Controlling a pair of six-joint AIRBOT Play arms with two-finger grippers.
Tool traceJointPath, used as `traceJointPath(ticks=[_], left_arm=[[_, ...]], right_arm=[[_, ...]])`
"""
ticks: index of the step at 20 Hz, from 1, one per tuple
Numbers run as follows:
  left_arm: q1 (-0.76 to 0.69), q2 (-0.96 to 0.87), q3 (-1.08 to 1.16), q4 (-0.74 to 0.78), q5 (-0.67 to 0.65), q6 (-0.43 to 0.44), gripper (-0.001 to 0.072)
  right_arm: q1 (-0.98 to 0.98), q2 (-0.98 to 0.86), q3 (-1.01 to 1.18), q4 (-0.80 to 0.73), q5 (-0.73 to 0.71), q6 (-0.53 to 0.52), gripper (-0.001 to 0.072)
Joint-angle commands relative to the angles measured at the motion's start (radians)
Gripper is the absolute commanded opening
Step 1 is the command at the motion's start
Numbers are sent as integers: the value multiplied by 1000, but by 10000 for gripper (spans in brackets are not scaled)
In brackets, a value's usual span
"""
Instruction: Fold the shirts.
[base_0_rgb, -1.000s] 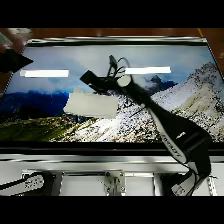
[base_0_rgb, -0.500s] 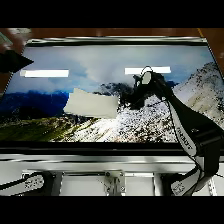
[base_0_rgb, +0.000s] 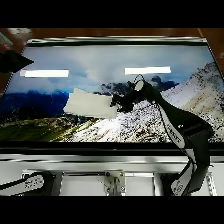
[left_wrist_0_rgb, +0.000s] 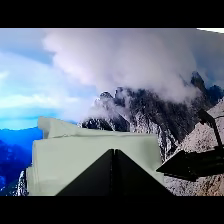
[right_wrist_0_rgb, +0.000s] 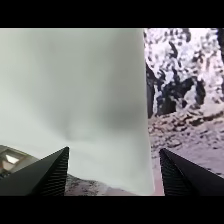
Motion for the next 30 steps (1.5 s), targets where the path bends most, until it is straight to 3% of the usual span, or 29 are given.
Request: traceJointPath(ticks=[1, 2, 4, 5, 7, 12, 16, 21, 25, 30], left_arm=[[-1, 0, 0, 0, 0, 7, 48], [-1, 0, 0, 0, 0, 7, 49], [-1, 0, 0, 0, 0, 7, 48], [-1, 0, 0, 0, 0, 7, 48], [-1, 0, 0, 0, -2, 7, 48], [-12, 0, 0, 0, -19, 7, 48], [-58, -1, 0, 0, -17, -4, 48], [-204, -15, -8, 0, 16, -47, 48], [-356, -36, -25, 0, 127, -47, 48], [-473, -85, -25, 0, 181, -68, 48]], right_arm=[[16, -21, 0, 37, -37, 5, 566], [16, -22, 0, 34, -50, 5, 463], [8, -20, 9, 31, -76, -4, 111], [0, -20, 27, 29, -82, -24, 70], [-29, -7, 65, 29, -88, -72, 70], [-281, 92, 82, 23, -41, -71, 70], [-566, 215, 82, -131, 75, -66, 70], [-952, 304, 82, -235, 174, -63, 70], [-1235, 327, 72, -401, 331, -89, 68], [-1458, 354, -122, -388, 340, -147, 67]])
